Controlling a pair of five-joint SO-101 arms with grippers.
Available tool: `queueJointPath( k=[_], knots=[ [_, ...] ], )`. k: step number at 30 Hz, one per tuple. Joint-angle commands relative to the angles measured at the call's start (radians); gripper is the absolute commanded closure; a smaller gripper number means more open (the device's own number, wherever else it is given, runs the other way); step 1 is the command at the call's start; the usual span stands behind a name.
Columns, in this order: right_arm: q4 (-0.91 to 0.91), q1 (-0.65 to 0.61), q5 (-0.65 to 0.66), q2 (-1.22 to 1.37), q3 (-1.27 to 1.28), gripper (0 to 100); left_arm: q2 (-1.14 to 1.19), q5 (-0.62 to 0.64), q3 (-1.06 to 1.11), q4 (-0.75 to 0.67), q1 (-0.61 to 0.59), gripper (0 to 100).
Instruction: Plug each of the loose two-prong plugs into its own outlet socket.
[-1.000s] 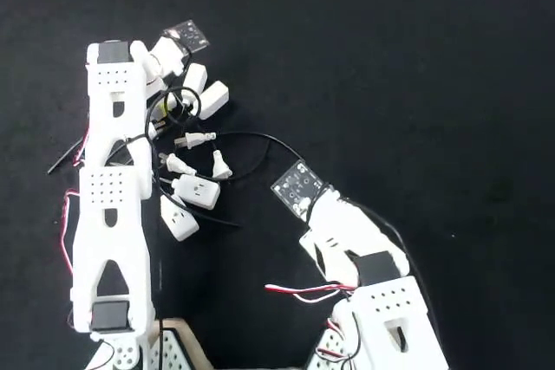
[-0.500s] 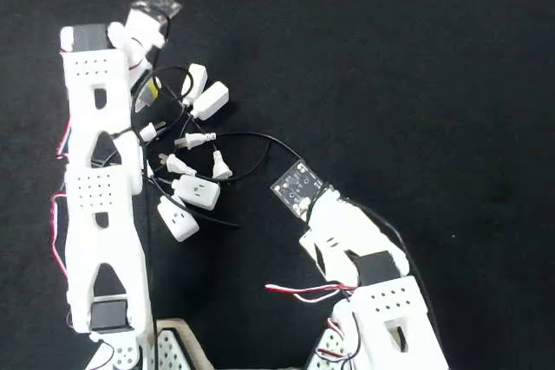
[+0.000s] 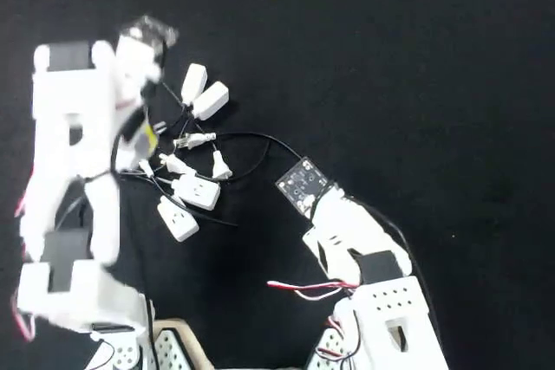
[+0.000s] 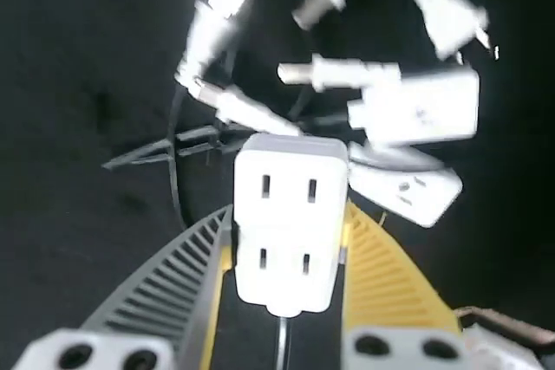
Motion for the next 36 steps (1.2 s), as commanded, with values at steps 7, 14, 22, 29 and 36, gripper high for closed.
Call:
queueJointPath(
  k=[7, 14, 22, 29, 36],
  knots=[
    [0.213, -0.126, -0.114, 0.223, -0.380, 95.9, -0.634, -0.144, 0.794, -0.278, 0.012, 97],
    [0.221, -0.195, -0.120, 0.653, -0.707, 95.9, -0.921, -0.270, 1.061, -0.281, 0.007, 97],
    [0.219, -0.219, -0.247, 1.106, -1.124, 89.6, -1.088, -0.333, 1.282, -0.324, 0.008, 97],
    [0.190, -0.298, -0.325, 1.294, -1.279, 89.2, -1.255, -0.330, 1.471, -0.416, 0.008, 97],
    [0.106, -0.353, -0.428, 1.457, -1.389, 88.5, -1.442, -0.255, 1.563, -0.416, 0.005, 97]
  ],
)
